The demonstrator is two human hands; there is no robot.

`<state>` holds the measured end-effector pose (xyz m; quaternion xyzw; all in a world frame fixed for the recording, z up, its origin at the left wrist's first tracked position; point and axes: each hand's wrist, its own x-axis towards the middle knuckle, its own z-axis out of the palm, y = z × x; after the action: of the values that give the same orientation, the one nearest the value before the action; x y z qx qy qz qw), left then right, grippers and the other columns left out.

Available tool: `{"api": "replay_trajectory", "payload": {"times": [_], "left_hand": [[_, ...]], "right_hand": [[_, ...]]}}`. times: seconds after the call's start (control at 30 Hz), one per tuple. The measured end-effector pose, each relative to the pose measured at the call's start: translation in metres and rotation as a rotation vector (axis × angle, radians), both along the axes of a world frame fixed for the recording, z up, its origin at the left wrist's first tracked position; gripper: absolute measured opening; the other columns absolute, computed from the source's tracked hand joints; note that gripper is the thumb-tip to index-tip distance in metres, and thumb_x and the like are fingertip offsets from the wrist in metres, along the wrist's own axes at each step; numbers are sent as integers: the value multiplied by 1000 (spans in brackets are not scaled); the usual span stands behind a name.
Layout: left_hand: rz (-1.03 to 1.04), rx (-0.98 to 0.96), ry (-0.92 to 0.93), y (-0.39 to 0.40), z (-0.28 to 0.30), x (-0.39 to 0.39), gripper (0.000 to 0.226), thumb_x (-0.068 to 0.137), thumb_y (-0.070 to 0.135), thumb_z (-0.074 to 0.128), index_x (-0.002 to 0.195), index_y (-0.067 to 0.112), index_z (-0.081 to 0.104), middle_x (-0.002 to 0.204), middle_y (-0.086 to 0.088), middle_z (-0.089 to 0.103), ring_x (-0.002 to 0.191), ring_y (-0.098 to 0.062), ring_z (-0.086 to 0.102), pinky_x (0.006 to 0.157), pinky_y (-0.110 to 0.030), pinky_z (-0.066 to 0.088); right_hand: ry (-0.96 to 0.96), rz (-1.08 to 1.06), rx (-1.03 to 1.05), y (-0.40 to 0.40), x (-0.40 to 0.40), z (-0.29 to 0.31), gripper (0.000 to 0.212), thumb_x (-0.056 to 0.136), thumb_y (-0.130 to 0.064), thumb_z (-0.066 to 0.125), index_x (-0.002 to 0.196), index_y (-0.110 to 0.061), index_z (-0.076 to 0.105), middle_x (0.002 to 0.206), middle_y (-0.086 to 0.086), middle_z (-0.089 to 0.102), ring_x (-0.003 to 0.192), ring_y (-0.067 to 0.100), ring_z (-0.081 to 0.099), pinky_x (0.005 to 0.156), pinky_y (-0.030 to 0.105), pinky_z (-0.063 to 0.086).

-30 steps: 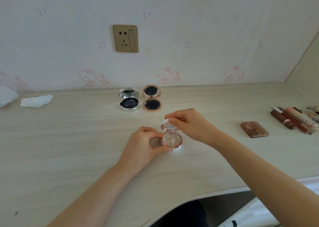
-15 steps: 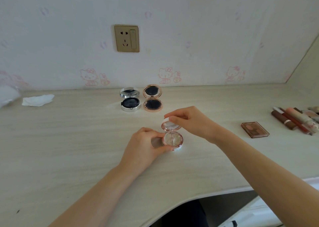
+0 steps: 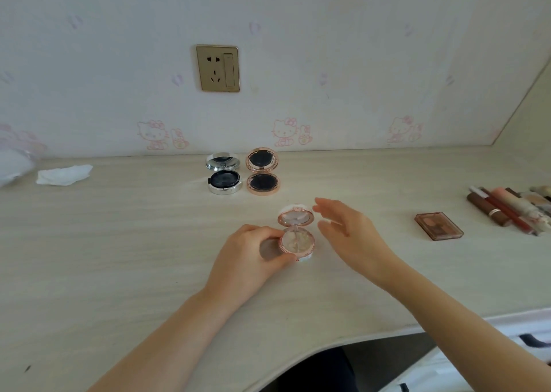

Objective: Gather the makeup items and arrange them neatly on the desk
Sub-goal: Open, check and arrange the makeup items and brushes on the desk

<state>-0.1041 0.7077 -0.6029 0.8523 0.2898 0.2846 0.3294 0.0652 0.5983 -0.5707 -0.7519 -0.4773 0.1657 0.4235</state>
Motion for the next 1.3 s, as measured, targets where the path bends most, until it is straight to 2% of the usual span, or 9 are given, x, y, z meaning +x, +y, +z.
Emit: {"api": "replay_trajectory", "payload": {"times": [0.13, 0.27, 0.5, 0.67, 0.83, 0.97, 1.07, 1.13, 1.3], "left_hand": [[-4, 69, 28, -2, -1, 2, 35, 71, 54, 74, 102, 39, 69, 97, 20, 66, 101, 1, 55, 85, -25, 47], [7, 122, 69, -1, -3, 9, 33, 78, 46, 71, 109, 36, 67, 105, 18, 65, 108, -2, 52, 88, -25, 45], [55, 241, 193, 13, 0, 41, 34, 86, 52, 57, 116, 36, 64, 125, -1, 59, 130, -7, 41, 94, -29, 42], [50, 421, 202, 29, 5, 69, 28, 91, 43, 55, 107, 22, 67, 109, 3, 67, 119, -15, 48, 89, -34, 46], [15, 568, 260, 42, -2, 85, 40, 84, 30, 63, 122, 16, 63, 120, 5, 65, 119, -20, 52, 97, -32, 44], [-2, 629, 341, 49, -5, 90, 50, 87, 38, 56, 132, 14, 56, 133, 4, 57, 129, -23, 46, 107, -33, 36], [-26, 697, 424, 58, 0, 96, 54, 89, 44, 52, 132, 11, 55, 136, -1, 56, 132, -28, 43, 109, -37, 34], [-44, 692, 461, 63, 1, 100, 58, 92, 46, 45, 137, 10, 49, 142, -2, 50, 137, -28, 37, 113, -38, 27], [-23, 697, 554, 69, -2, 103, 73, 87, 55, 22, 133, 8, 54, 139, -5, 53, 132, -27, 45, 109, -39, 34]], "right_hand": [[-105, 90, -107, -12, -12, -15, 70, 89, -31, 64, 148, -24, 26, 131, -14, 53, 121, 5, 48, 92, 12, 33], [-206, 98, -82, -4, -15, -28, 86, 84, -39, 68, 150, -23, 15, 132, -15, 55, 121, 12, 47, 86, 16, 32], [-202, 5, 8, 23, 11, -22, 76, 77, -33, 76, 140, -17, 36, 113, -4, 69, 104, 22, 61, 84, 37, 49], [-110, -42, -4, 49, 40, -21, 78, 75, -38, 77, 140, -22, 37, 113, -2, 68, 107, 21, 61, 90, 39, 49], [-107, -44, -19, 68, 62, -19, 78, 76, -36, 76, 141, -23, 36, 114, -2, 68, 110, 20, 59, 93, 36, 47], [-94, -48, -29, 82, 72, -20, 79, 75, -35, 76, 142, -24, 34, 117, -3, 66, 112, 18, 58, 95, 32, 45], [-90, -34, -21, 90, 77, -19, 77, 78, -31, 75, 142, -22, 33, 117, -2, 66, 111, 19, 58, 87, 26, 42], [-83, -24, -23, 94, 80, -19, 76, 80, -30, 74, 143, -21, 32, 118, -1, 65, 110, 18, 58, 82, 22, 39], [-113, -13, -17, 103, 84, -21, 75, 83, -29, 72, 144, -21, 30, 117, -2, 65, 107, 19, 58, 80, 20, 37]]}}
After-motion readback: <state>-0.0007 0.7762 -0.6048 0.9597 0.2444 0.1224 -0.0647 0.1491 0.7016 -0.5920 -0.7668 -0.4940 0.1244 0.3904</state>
